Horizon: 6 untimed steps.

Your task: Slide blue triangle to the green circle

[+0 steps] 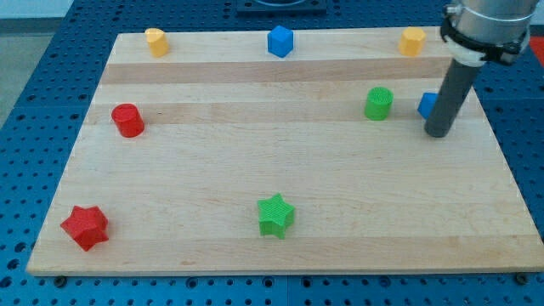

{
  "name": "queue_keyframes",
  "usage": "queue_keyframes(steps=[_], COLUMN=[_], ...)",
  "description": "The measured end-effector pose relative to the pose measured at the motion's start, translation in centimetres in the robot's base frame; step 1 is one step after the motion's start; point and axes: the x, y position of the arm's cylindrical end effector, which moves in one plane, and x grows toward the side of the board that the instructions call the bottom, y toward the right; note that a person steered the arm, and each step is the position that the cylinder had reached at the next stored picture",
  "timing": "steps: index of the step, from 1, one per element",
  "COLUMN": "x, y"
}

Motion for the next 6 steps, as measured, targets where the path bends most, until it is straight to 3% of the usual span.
queue_keyframes(steps=[4,6], x=[-2.1,-3.8], y=[5.1,1.7])
